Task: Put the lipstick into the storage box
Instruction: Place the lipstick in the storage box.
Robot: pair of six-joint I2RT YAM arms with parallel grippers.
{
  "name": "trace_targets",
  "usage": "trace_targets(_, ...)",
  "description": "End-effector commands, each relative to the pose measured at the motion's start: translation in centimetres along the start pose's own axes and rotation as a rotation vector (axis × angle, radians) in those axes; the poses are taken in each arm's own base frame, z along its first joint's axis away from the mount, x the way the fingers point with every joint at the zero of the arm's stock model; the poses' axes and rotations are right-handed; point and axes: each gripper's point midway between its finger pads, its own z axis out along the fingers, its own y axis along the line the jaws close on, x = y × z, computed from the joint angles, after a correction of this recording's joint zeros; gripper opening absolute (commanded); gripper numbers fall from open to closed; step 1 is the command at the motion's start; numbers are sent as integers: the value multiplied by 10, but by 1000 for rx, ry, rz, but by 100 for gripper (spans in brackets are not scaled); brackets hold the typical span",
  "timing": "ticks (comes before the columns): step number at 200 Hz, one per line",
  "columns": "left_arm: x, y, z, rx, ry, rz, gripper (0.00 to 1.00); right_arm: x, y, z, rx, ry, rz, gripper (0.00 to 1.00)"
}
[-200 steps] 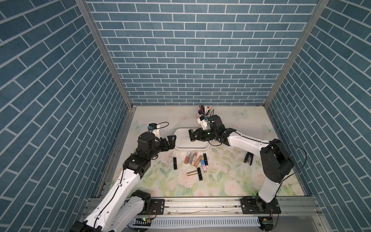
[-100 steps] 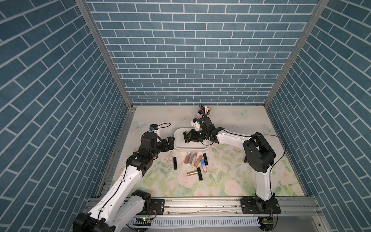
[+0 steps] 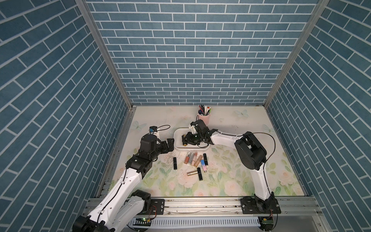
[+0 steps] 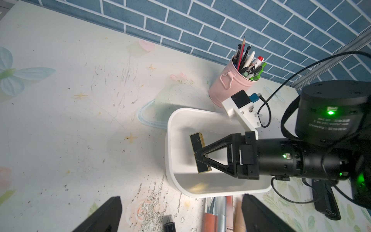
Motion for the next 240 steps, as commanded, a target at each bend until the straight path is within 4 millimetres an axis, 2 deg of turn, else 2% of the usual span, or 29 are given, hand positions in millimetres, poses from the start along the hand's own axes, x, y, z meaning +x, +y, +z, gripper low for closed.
trace_targets(1, 3, 4, -2, -6, -8, -12, 100, -9, 5, 5, 11, -30, 17, 5)
trace_targets(11, 5, 4, -3, -4, -8, -14, 100, -12, 8, 4, 9, -38, 16, 5)
trace_targets(15, 6, 5, -3, -5, -6, -15, 100, -7, -3, 14, 29, -22, 27, 5)
trace_targets(26, 6, 5, -3, -5, -7, -16, 99, -7, -6, 18, 33, -19, 34, 5)
trace_targets(106, 9, 4, 2, 0, 11, -14, 100, -13, -11, 36, 44, -14, 54, 7)
trace_targets(126, 10, 4, 3, 3, 19, -14, 100, -14, -11, 38, 42, -14, 60, 13)
trace_targets(160, 11, 4, 4, 4, 22, -15, 100, -15, -10, 38, 41, -17, 60, 30)
trace_targets(209, 11, 3, 4, 9, 23, -14, 100, -16, -3, 35, 21, -19, 46, 43)
trace_targets(240, 12, 3, 4, 7, 26, -14, 100, -17, 1, 31, 13, -23, 34, 45)
